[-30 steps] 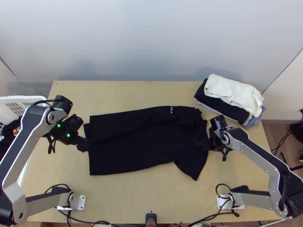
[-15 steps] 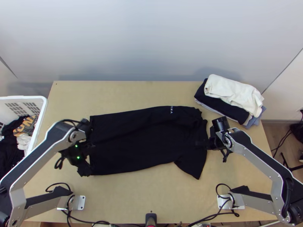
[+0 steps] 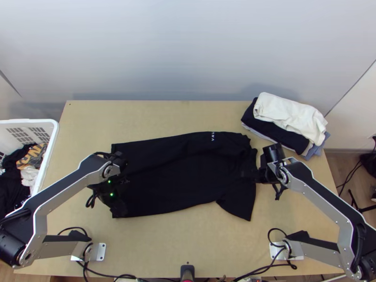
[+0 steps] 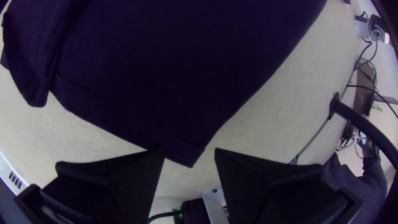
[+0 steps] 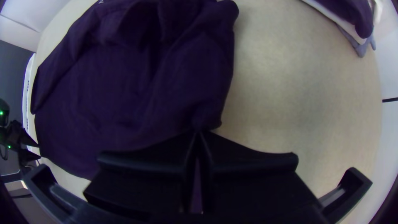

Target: Fold the t-shirt

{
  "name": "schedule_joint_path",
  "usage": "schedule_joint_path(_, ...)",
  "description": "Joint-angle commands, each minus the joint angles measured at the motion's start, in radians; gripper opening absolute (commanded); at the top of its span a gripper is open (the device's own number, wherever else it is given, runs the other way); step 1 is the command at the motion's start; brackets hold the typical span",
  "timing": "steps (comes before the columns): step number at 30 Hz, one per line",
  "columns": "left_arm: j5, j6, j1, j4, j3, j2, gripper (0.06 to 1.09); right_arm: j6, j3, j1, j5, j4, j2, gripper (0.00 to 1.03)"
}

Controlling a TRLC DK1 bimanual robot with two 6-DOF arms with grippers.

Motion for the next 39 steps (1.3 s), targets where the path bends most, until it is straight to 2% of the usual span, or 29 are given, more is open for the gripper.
schedule_joint_path(1, 0.001, -0.017, -0.012, 0.012, -0.031, 0.059, 0.66, 0.008, 0.011, -0.001, 0.000, 0.001, -0.021, 0.03)
schedule_joint_path(14, -0.029, -0.020, -0.016, -0.020, -0.060, 0.036, 0.66, 0.016, 0.008, 0.002, 0.000, 0.001, -0.032, 0.03)
schedule_joint_path(22, -0.017, -0.043, -0.050, 0.047, -0.077, 0.043, 0.66, 0.030, 0.009, 0.013, 0.000, 0.001, -0.032, 0.03)
schedule_joint_path(23, -0.009, -0.043, -0.055, 0.050, -0.079, 0.043, 0.63, 0.031, 0.008, 0.014, 0.000, 0.001, -0.033, 0.03)
schedule_joint_path(24, -0.003, -0.050, -0.058, 0.070, -0.080, 0.045, 0.49, 0.033, 0.006, 0.014, 0.000, 0.001, -0.035, 0.03)
schedule_joint_path(25, 0.012, -0.066, -0.056, 0.090, -0.080, 0.047, 0.23, 0.033, 0.005, 0.014, 0.000, 0.001, -0.039, 0.03)
schedule_joint_path(26, 0.043, -0.066, -0.050, 0.092, -0.080, 0.051, 0.09, 0.033, 0.003, 0.016, 0.000, 0.001, -0.042, 0.03)
schedule_joint_path(34, 0.061, -0.075, -0.009, 0.121, -0.083, 0.062, 0.10, 0.028, 0.006, 0.023, -0.005, -0.033, -0.085, 0.03)
schedule_joint_path(39, 0.061, -0.006, 0.094, 0.064, -0.023, 0.051, 0.10, 0.001, 0.014, 0.043, -0.055, -0.073, -0.151, 0.03)
